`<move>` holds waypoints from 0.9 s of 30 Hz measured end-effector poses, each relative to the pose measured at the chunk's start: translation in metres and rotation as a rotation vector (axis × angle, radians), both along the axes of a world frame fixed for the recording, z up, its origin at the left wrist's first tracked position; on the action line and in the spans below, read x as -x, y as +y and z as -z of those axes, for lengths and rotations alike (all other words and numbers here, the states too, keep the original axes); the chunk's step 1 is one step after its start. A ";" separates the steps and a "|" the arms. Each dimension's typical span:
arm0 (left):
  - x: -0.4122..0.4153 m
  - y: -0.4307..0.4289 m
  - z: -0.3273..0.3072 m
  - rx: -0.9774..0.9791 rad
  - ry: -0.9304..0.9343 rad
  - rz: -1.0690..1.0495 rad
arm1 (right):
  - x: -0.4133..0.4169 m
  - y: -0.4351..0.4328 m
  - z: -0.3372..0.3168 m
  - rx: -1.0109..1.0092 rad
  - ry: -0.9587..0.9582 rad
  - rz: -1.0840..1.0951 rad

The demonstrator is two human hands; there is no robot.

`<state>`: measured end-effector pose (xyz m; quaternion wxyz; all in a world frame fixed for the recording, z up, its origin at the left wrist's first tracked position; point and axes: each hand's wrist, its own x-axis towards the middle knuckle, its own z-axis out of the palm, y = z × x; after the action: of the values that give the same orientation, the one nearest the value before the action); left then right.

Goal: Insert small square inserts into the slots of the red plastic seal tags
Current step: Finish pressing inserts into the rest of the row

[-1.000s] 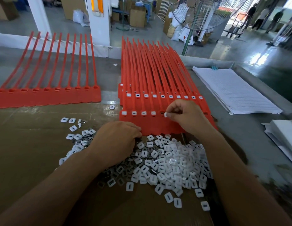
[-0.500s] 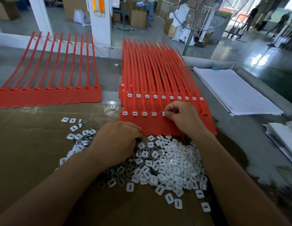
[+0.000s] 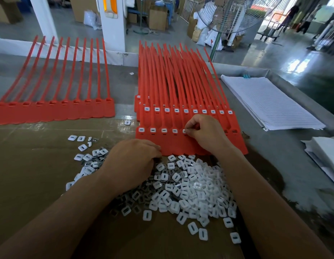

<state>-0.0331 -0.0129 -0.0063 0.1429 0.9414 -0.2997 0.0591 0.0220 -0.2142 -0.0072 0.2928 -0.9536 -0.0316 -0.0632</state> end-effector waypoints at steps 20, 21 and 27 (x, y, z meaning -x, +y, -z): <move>0.000 0.000 0.000 0.007 0.017 -0.020 | -0.020 0.010 -0.020 0.029 0.239 0.058; 0.000 0.000 0.000 0.005 0.015 -0.020 | -0.021 0.010 -0.021 0.030 0.251 0.057; 0.000 -0.002 -0.001 0.005 0.007 -0.014 | -0.024 0.009 -0.020 0.050 0.237 0.056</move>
<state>-0.0326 -0.0145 -0.0051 0.1457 0.9433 -0.2926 0.0574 0.0458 -0.2048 0.0131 0.2688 -0.9618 0.0282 0.0426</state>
